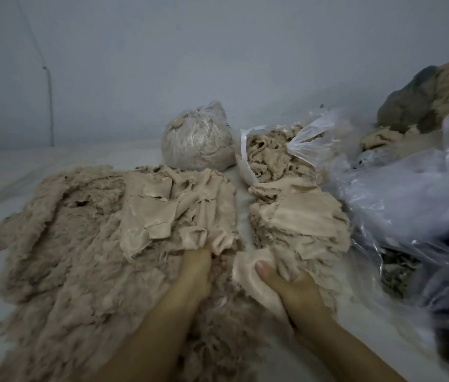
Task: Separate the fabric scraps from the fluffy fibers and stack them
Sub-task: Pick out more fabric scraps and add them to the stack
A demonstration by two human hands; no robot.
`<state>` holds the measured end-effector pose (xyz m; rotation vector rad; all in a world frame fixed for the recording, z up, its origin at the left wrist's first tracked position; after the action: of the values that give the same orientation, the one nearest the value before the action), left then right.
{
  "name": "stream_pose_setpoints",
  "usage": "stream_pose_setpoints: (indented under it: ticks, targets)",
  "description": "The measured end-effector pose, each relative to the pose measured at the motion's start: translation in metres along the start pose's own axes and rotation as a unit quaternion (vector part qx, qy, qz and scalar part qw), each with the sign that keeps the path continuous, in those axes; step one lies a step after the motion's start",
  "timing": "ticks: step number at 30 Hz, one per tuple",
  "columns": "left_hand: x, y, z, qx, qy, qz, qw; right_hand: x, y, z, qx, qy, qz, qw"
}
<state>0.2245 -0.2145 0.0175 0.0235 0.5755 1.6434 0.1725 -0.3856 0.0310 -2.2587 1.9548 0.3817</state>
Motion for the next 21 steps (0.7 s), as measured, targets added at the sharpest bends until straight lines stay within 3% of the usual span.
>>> stream_pose_setpoints:
  ticks: [4,8,10,12,15,18,21]
  targets:
    - [-0.034,0.014,-0.021,0.043,-0.056,-0.064,0.995,-0.017,-0.011,0.002,0.011,-0.046,-0.037,0.998]
    - [-0.015,0.016,0.001,-0.099,-0.106,0.031,0.989,-0.010,-0.020,0.006,0.026,-0.055,-0.015,0.998]
    - [-0.006,0.026,0.019,-0.187,-0.126,0.037,0.974,-0.007,-0.022,0.014,0.022,-0.062,-0.014,0.998]
    - [-0.004,0.033,0.028,-0.218,-0.164,0.030,0.962,-0.007,-0.024,0.020,0.018,-0.041,-0.018,0.999]
    - [0.000,0.031,0.020,-0.147,-0.180,0.031,0.972,-0.008,-0.027,0.026,0.027,0.023,-0.018,0.999]
    - [-0.016,0.030,0.008,-0.083,-0.241,-0.069,0.964,-0.005,-0.027,0.028,0.042,0.042,-0.011,0.998]
    - [-0.029,0.033,-0.001,-0.074,-0.262,-0.154,0.950,0.002,-0.026,0.025,0.070,0.051,0.007,0.996]
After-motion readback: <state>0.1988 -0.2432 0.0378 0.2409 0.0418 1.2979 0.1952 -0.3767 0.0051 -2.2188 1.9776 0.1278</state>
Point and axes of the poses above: each hand's wrist, its own y-axis away from the middle knuckle, its own x-axis out of the back of the hand, z = x × y, the point moved 10 cm from there along -y, towards the middle knuckle, and after that the axes turned 12 degrees about -z, right-handed, at the moved point
